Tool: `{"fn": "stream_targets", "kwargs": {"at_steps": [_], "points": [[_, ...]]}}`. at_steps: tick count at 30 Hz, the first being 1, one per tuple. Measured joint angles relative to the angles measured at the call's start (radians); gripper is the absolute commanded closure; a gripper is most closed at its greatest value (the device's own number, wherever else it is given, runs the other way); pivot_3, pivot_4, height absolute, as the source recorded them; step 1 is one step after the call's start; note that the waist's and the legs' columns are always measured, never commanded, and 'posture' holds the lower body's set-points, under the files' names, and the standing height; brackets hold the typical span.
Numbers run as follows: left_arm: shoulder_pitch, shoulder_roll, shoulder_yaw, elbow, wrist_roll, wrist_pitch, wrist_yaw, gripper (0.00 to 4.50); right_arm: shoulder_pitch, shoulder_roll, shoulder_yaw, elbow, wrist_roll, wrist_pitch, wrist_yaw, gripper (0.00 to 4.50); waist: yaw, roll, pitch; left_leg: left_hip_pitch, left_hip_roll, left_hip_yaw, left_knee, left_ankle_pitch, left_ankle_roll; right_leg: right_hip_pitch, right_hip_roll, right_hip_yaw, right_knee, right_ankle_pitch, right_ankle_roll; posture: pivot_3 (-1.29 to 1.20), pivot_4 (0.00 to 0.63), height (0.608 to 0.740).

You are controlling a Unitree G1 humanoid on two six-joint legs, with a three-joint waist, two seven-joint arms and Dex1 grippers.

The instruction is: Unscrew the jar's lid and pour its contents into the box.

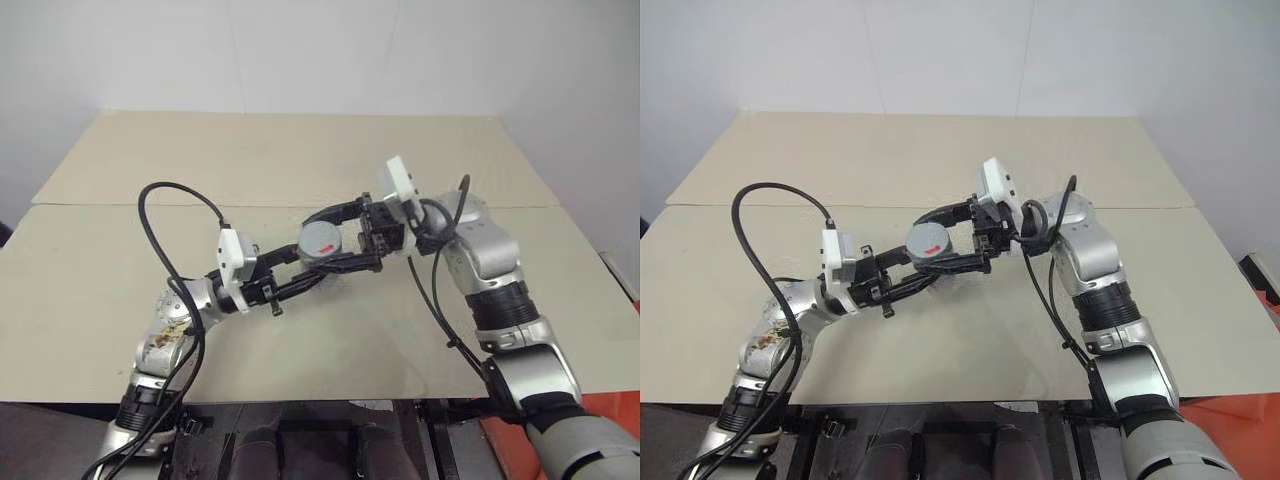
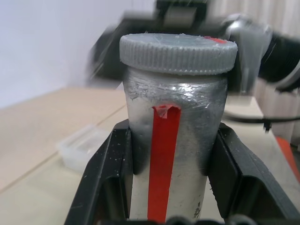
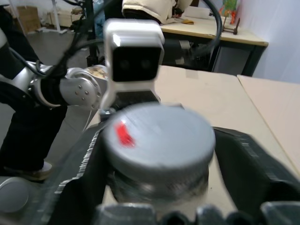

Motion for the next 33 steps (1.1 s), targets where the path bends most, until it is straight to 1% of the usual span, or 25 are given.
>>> {"fn": "stream_targets", "kwargs": {"at_steps": [4,7,11,18,19,23,26,33], "points": [[-0.003,-0.011,0.0,0.0,0.001,-0.004,0.002,2.65,0.007,-0.008,-0.019,-0.014,0.009,0.0,-0.008,0.06,0.001,0.0,0.0,0.0,0.0,0.0,0.0,0.0,0.0,0.0,0.0,0.0,0.0,0.0,0.0,0.0,0.15,0.74],[-0.004,-0.036,0.0,0.018,0.014,-0.027,0.022,2.65,0.044,-0.034,-0.039,-0.069,0.009,0.001,-0.055,0.06,0.004,0.0,0.0,0.0,0.0,0.0,0.0,0.0,0.0,0.0,0.0,0.0,0.0,0.0,0.0,0.0,0.15,0.74],[-0.003,-0.052,0.001,0.054,0.047,-0.049,0.056,2.65,0.122,-0.094,-0.082,-0.205,0.011,0.026,-0.124,0.06,0.007,0.0,0.0,0.0,0.0,0.0,0.0,0.0,0.0,0.0,0.0,0.0,0.0,0.0,0.0,0.0,0.15,0.74],[-0.002,-0.089,0.004,0.092,0.088,-0.061,0.137,2.65,0.237,-0.134,-0.108,-0.461,0.005,0.091,-0.307,0.06,0.001,0.0,0.0,0.0,0.0,0.0,0.0,0.0,0.0,0.0,0.0,0.0,0.0,0.0,0.0,0.0,0.15,0.74],[-0.002,-0.093,0.004,0.098,0.095,-0.07,0.147,2.65,0.242,-0.127,-0.108,-0.492,-0.002,0.113,-0.351,0.06,-0.001,0.0,0.0,0.0,0.0,0.0,0.0,0.0,0.0,0.0,0.0,0.0,0.001,0.0,0.0,0.0,0.15,0.74],[-0.002,-0.118,0.004,0.107,0.122,-0.079,0.184,2.65,0.248,-0.029,-0.085,-0.616,-0.083,0.197,-0.606,0.06,0.0,0.0,0.0,0.0,0.0,0.0,0.0,0.0,0.0,0.0,0.0,0.0,0.001,0.0,0.0,0.0,0.15,0.74],[-0.002,-0.122,0.004,0.114,0.127,-0.081,0.195,2.65,0.295,0.047,-0.063,-0.674,-0.092,0.264,-0.734,0.06,0.002,0.0,0.0,-0.001,-0.001,0.0,0.0,0.0,0.0,0.0,-0.001,0.0,0.0,0.0,0.0,0.0,0.15,0.74],[-0.002,-0.121,0.002,0.117,0.138,-0.093,0.196,2.65,0.333,0.055,0.008,-0.717,-0.142,0.316,-0.839,0.06,0.003,0.0,0.0,-0.001,-0.001,0.0,0.0,0.0,0.0,0.0,-0.001,0.0,-0.001,0.0,0.0,0.0,0.15,0.74]]}}
